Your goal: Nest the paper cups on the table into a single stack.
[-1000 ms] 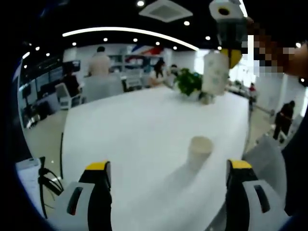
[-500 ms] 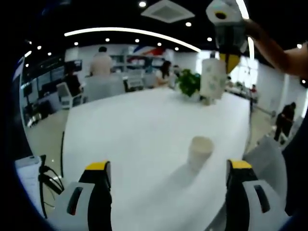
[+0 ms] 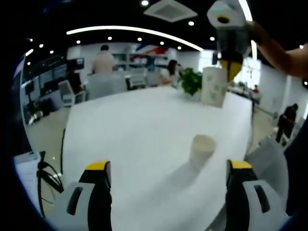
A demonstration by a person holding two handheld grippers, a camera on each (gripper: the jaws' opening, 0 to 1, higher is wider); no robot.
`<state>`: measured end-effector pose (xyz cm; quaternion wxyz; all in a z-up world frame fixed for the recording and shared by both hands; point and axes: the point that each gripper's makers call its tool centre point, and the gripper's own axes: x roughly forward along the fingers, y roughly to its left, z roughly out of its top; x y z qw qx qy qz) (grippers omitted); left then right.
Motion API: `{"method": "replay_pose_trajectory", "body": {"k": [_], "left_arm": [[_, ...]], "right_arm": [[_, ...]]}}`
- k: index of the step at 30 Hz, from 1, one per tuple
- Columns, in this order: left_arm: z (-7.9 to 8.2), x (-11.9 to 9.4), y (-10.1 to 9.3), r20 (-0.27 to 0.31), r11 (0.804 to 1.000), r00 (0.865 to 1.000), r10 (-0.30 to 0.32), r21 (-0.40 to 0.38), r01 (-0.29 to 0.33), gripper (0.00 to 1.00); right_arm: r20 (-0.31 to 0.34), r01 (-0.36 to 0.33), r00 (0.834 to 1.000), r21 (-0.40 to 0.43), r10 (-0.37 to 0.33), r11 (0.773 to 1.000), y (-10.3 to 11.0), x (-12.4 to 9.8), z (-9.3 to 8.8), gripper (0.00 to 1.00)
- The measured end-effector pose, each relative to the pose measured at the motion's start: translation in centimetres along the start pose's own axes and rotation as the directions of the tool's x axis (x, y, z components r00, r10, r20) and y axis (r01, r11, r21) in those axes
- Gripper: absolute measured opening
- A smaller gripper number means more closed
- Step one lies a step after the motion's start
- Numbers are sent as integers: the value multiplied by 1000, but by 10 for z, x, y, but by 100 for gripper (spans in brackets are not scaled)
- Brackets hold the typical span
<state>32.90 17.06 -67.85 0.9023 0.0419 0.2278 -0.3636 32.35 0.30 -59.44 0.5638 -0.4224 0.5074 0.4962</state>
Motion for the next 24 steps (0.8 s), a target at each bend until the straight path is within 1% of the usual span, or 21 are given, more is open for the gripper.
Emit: {"method": "replay_pose_trajectory", "body": {"k": [3, 8, 18, 24], "left_arm": [[-3, 0, 0, -12, 1000, 1000, 4, 24, -4, 99], [2, -2, -5, 8, 999, 1000, -7, 36, 7, 99], [3, -1, -4, 22, 1000, 1000, -7, 9, 7, 99], [-1, 0, -8, 7, 999, 1000, -22, 32, 22, 99]], "right_arm": [[-9, -1, 1000, 9, 1, 1000, 0, 8, -1, 0], [-20, -11, 1000, 14, 11, 1000, 2, 18, -2, 0], [-32, -25, 999, 28, 26, 999, 5, 40, -5, 0], [-38, -42, 998, 52, 44, 998, 4, 54, -7, 0]]}}
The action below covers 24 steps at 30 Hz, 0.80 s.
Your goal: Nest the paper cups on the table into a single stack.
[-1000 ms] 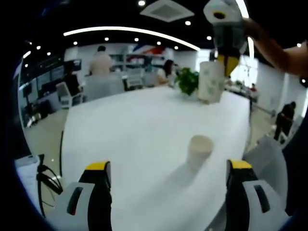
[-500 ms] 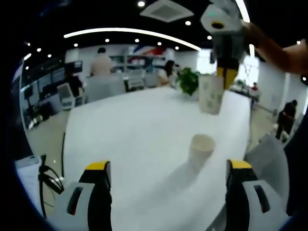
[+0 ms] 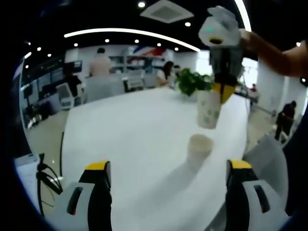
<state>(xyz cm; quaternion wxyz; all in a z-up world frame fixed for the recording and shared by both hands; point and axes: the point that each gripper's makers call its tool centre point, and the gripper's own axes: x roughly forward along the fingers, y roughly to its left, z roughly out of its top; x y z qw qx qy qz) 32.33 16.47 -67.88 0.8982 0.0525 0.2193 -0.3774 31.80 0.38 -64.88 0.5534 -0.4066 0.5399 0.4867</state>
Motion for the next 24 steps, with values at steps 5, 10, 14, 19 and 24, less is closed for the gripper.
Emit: {"method": "replay_pose_trajectory", "body": {"k": [5, 10, 14, 19, 24], "left_arm": [[0, 0, 2, -2, 1000, 1000, 9, 0, -9, 99], [0, -2, 5, 0, 1000, 1000, 18, -1, -18, 99], [0, -2, 5, 3, 1000, 1000, 25, -2, -25, 99], [1, -2, 5, 7, 1000, 1000, 30, -7, -30, 99], [0, -2, 5, 3, 999, 999, 33, -7, -33, 99]], "right_arm": [[-1, -9, 1000, 20, 9, 1000, -1, 12, 0, 0], [-8, -13, 1000, 19, 13, 1000, 1, 19, 0, 0], [-8, -19, 1000, 32, 19, 999, 1, 27, 1, 0], [-16, -34, 999, 57, 35, 998, -1, 45, -1, 0], [-21, -31, 999, 64, 32, 997, 0, 55, -3, 0]]}}
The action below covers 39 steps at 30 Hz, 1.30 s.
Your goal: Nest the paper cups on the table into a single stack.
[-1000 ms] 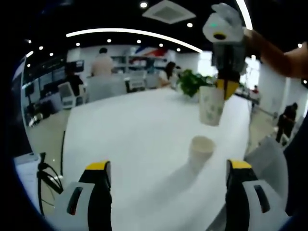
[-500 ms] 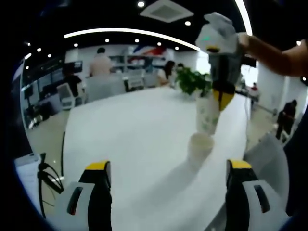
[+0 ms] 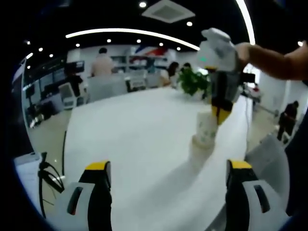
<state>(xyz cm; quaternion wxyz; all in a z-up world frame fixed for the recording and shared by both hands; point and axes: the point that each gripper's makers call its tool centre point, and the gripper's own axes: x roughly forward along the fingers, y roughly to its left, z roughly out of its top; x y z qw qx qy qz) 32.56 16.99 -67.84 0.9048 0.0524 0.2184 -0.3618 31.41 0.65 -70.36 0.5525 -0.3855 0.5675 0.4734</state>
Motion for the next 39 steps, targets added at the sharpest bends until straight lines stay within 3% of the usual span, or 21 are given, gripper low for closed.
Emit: {"method": "replay_pose_trajectory", "body": {"k": [30, 39], "left_arm": [[-9, 6, -5, -28, 1000, 1000, -6, 9, 6, 99], [-12, 7, -5, -35, 1000, 999, -11, 11, 11, 99]], "right_arm": [[-12, 15, 1000, -24, -15, 1000, 0, 53, 9, 0], [23, -5, 1000, -13, 5, 1000, 5, 61, 13, 1]]}}
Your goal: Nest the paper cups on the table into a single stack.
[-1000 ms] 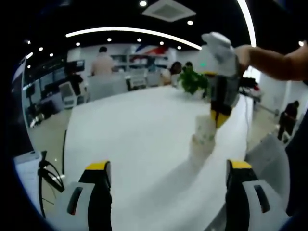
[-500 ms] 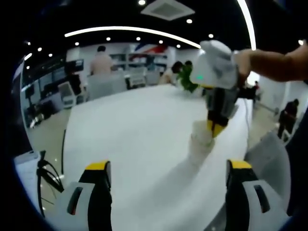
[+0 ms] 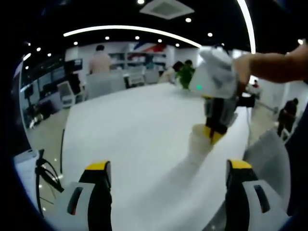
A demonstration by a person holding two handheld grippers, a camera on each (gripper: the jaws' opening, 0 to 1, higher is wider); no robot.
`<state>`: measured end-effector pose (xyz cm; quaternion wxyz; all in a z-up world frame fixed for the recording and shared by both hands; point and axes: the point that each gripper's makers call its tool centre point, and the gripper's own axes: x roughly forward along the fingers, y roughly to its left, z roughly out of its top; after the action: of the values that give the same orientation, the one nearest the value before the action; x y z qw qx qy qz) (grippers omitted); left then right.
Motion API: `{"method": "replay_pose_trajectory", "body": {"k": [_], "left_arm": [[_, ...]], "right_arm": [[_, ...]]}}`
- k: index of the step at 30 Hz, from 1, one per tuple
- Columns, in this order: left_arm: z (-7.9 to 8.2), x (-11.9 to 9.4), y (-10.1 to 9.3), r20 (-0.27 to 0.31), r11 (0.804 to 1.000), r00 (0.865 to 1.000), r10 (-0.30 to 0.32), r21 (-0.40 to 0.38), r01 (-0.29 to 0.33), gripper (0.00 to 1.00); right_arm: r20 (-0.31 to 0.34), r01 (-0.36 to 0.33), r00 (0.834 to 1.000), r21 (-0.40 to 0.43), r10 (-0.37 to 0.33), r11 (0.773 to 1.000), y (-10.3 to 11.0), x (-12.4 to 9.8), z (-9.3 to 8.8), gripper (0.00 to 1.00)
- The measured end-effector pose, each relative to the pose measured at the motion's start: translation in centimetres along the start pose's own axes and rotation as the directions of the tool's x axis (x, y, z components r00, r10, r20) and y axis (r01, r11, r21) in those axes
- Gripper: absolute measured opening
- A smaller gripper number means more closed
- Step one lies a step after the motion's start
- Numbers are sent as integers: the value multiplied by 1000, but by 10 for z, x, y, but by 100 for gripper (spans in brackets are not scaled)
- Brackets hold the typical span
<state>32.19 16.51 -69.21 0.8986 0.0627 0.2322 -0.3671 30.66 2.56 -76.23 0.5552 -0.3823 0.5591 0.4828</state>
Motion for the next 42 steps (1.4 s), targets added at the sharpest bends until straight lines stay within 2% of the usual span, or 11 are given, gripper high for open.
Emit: {"method": "replay_pose_trajectory", "body": {"k": [8, 14, 19, 23, 29, 32, 33, 35, 38, 41, 42], "left_arm": [[0, 3, -3, 4, 1000, 1000, -9, -5, 9, 99], [7, 3, -4, 26, 999, 999, -28, -20, 28, 99], [17, 2, -3, 55, 999, 998, -39, -31, 41, 99], [21, 5, -3, 65, 999, 997, -48, -17, 50, 99], [30, 7, -16, 145, 996, 985, -89, 11, 88, 99], [29, 11, -21, 159, 996, 983, -92, 32, 88, 99], [28, 12, -22, 158, 996, 983, -92, 34, 88, 99], [24, 15, -23, 149, 995, 984, -100, 22, 98, 99], [19, 15, -23, 144, 995, 986, -84, 58, 77, 99], [11, 14, -21, 130, 996, 988, -80, 59, 73, 99], [9, 13, -21, 130, 996, 988, -78, 62, 70, 99]], "right_arm": [[76, 32, 997, -56, -28, 998, -5, -7, 1, 16], [241, 37, 970, -85, -15, 996, -7, -31, 7, 40], [394, 57, 918, -6, -50, 998, -19, -63, 7, 48], [507, 82, 857, 47, -95, 996, -28, -85, -4, 50], [602, 108, 790, 58, -121, 992, -26, -89, -32, 70], [658, 122, 738, 91, -151, 988, -24, -89, -39, 74], [697, 118, 697, 122, -170, 985, -23, -90, -39, 75], [718, 126, 667, 154, -199, 980, -23, -90, -44, 75], [779, 164, 578, 179, -242, 970, -17, -95, -49, 78], [837, 177, 457, 248, -303, 952, -18, -108, -54, 81], [845, 179, 436, 256, -310, 950, -19, -110, -55, 82]]}}
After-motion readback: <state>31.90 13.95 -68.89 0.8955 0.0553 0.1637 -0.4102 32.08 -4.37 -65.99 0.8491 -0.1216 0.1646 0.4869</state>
